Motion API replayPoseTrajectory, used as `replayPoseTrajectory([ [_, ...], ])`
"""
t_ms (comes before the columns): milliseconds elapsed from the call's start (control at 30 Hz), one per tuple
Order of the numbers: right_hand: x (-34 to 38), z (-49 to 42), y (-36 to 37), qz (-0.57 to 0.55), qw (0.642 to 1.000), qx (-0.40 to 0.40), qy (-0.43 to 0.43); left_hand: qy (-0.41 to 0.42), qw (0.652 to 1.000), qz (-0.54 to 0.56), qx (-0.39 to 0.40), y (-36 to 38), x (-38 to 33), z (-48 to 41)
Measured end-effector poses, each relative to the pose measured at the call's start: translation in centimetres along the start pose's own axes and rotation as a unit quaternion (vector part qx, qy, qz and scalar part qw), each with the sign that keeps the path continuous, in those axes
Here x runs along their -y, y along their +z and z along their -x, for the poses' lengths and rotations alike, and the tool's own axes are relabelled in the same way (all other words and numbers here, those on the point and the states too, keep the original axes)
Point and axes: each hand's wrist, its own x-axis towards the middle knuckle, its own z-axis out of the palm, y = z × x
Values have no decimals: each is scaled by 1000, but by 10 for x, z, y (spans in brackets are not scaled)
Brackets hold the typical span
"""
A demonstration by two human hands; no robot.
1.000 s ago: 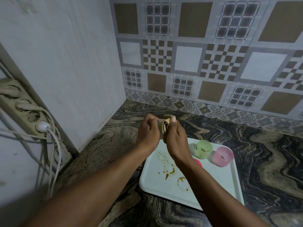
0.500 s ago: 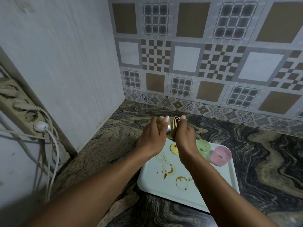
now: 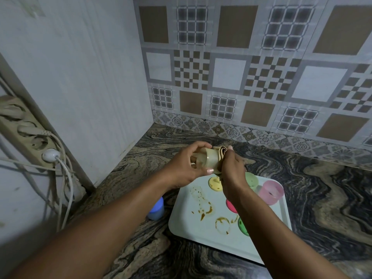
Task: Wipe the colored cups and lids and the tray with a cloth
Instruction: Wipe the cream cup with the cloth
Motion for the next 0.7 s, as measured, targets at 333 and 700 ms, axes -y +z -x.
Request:
replayPoseTrajectory([
  [333, -7, -1, 1, 23, 1000, -8, 11, 4, 999, -38, 11, -4, 4, 2],
  [700, 6, -12, -12, -108, 973, -6, 202, -47, 998, 14, -43, -14, 2, 2],
])
